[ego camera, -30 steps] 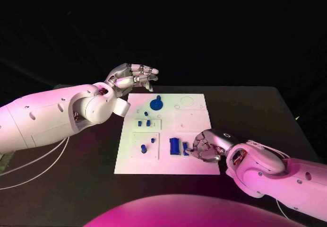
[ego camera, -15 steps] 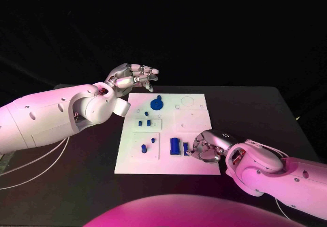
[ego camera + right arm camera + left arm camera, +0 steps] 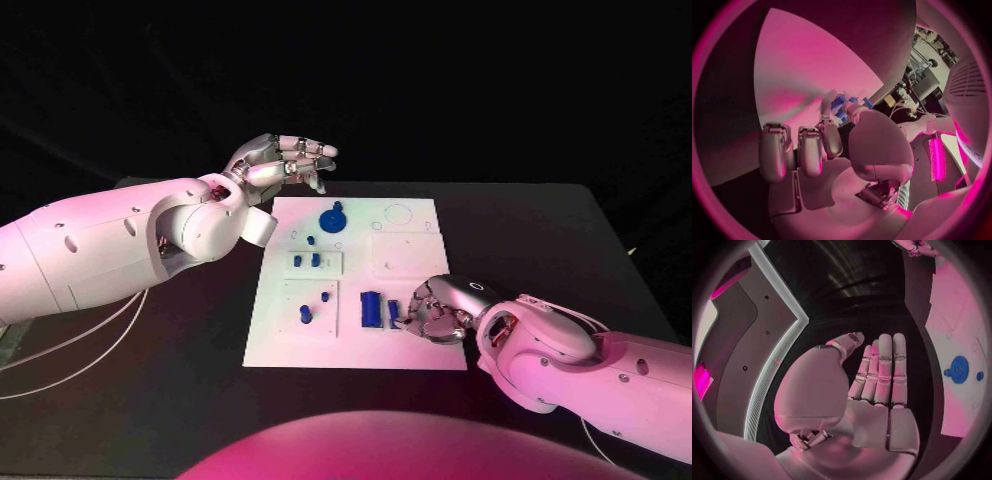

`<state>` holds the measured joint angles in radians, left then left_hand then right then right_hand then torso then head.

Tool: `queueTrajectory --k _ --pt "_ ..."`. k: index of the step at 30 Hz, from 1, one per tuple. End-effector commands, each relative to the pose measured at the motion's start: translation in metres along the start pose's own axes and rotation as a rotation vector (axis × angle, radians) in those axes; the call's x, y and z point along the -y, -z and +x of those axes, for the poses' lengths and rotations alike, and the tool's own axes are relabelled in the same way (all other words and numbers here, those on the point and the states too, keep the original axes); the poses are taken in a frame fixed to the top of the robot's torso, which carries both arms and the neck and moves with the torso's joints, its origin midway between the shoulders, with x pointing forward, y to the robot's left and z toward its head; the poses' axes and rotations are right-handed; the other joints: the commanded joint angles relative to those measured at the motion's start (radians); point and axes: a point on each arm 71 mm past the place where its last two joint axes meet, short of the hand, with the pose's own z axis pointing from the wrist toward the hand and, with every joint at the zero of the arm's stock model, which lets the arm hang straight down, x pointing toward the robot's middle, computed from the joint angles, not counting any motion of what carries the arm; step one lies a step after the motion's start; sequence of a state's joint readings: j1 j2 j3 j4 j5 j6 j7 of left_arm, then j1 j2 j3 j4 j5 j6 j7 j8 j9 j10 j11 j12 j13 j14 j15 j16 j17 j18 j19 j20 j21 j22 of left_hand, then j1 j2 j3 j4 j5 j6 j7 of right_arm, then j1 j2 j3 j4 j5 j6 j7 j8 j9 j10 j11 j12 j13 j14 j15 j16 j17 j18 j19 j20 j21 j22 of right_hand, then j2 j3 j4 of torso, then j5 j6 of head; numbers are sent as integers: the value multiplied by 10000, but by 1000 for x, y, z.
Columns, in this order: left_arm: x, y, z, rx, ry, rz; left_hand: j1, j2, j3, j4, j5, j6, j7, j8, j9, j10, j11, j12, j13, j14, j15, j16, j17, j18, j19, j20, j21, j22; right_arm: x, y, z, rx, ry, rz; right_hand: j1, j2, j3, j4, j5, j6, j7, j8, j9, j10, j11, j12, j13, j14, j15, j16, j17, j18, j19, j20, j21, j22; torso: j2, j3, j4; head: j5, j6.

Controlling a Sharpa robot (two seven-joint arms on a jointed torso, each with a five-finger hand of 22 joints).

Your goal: Assemble the parts on the task board

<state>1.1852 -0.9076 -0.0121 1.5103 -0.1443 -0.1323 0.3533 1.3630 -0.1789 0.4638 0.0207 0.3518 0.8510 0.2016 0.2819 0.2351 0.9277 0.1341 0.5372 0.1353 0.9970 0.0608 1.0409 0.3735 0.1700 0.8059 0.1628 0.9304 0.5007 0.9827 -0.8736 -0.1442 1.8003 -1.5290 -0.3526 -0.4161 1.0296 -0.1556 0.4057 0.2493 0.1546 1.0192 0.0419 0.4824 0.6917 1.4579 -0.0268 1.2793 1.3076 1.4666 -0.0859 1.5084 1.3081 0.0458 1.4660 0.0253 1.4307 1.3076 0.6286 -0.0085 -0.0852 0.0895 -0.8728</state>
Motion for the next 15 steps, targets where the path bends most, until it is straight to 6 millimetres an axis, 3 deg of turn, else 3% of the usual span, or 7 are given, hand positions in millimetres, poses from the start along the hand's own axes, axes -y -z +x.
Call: queueTrajectory --k 1,15 --pt "1 0 2 -160 26 83 32 101 31 44 42 -37 -4 -24 15 -57 -15 55 4 -69 16 48 -12 130 69 -7 -31 -15 0 -1 2 -136 172 13 30 51 1 -7 63 -17 30 -42 -8 6 0 -11 720 770 -24 29 1238 -176 596 -36 46 2258 -2 6 -4 -10 2" --pt "1 -1 3 -178 32 90 32 101 31 44 42 -37 -4 -24 15 -57 -15 55 4 -69 16 48 -12 130 69 -7 -31 -15 1 -9 3 -149 372 120 250 78 12 -108 52 -20 13 -47 -13 12 -13 -3 730 771 -29 30 1239 -179 602 -37 65 2263 -14 3 2 -1 2"
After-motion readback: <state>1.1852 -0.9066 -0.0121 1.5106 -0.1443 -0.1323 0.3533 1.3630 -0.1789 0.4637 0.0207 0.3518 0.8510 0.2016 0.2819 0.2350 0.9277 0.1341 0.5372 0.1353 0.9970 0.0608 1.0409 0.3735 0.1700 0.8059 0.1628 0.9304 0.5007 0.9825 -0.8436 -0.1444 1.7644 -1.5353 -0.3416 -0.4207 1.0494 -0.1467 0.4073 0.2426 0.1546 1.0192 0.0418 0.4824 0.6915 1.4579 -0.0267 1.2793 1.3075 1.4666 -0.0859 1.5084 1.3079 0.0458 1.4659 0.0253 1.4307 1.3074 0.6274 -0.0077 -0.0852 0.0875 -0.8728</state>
